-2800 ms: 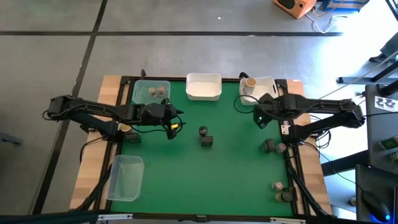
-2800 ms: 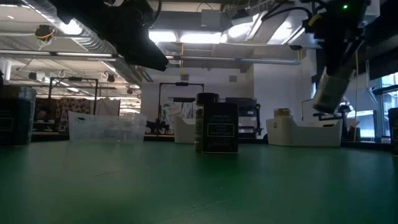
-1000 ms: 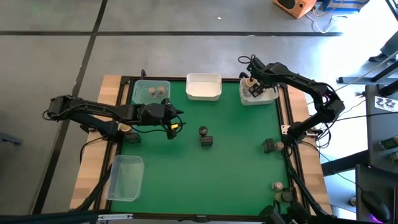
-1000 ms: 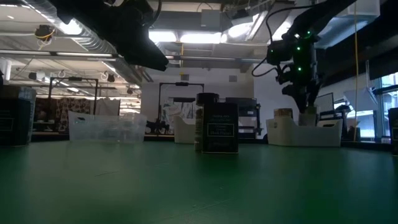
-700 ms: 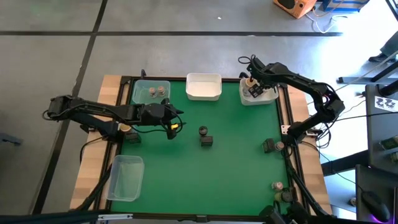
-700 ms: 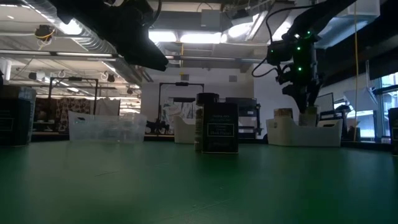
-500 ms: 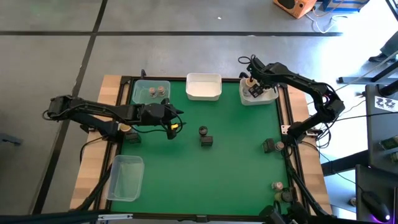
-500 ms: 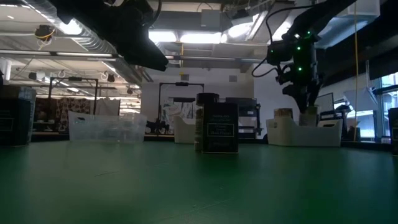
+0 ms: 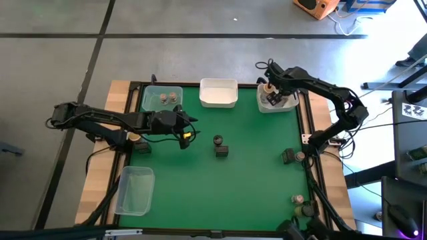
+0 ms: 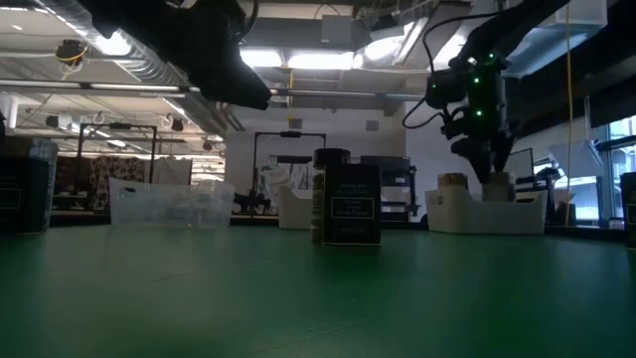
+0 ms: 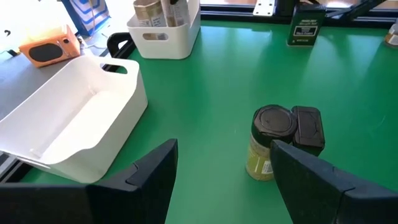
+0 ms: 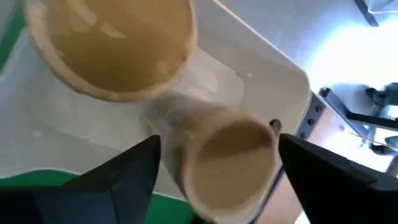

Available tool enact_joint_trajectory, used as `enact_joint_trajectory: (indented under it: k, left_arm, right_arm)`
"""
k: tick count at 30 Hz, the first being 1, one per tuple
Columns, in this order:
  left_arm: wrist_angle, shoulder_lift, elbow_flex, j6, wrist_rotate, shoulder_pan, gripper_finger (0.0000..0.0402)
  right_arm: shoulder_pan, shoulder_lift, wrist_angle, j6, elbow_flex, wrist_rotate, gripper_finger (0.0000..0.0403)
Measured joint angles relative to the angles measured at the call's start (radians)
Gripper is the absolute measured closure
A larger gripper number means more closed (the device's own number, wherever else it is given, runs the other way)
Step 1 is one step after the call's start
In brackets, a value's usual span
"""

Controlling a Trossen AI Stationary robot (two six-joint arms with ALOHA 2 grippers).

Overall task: Sort spices by type
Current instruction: Put the right big brown seasoning bottle into the right white bin, then put the black seasoning bottle into the left white bin

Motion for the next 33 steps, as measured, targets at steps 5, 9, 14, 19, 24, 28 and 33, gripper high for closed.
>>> enact_joint_trajectory:
  k: [5, 9, 14, 19, 24, 28, 33]
  left_arm:
    - [0.003, 0.000, 0.000, 0.001, 0.000, 0.000, 0.0163]
    - [0.003, 0.000, 0.000, 0.002, 0.000, 0.001, 0.0163]
    - [0.006, 0.000, 0.000, 0.018, 0.000, 0.003, 0.0163]
    - [0.003, 0.002, 0.000, 0.018, 0.000, 0.003, 0.0163]
    - [0.011, 0.009, 0.000, 0.021, 0.000, 0.003, 0.0163]
    - [0.012, 0.026, 0.000, 0.028, 0.028, 0.003, 0.0163]
    - [0.060, 0.066, 0.000, 0.033, 0.104, 0.002, 0.0163]
  right_arm:
    - [0.001, 0.004, 0.011, -0.023, 0.000, 0.008, 0.0027]
    - [0.000, -0.002, -0.009, -0.030, 0.002, 0.022, 0.0006]
    - [0.024, -0.030, -0.071, -0.017, 0.055, 0.050, 0.0009]
    - [0.107, -0.102, -0.104, 0.027, 0.112, 0.046, 0.0012]
    - [0.238, -0.191, -0.097, 0.075, 0.118, 0.039, 0.0013]
    - [0.356, -0.241, -0.067, 0.093, 0.097, 0.027, 0.0013]
    - [0.491, -0.271, 0.029, 0.107, 0.026, -0.005, 0.0013]
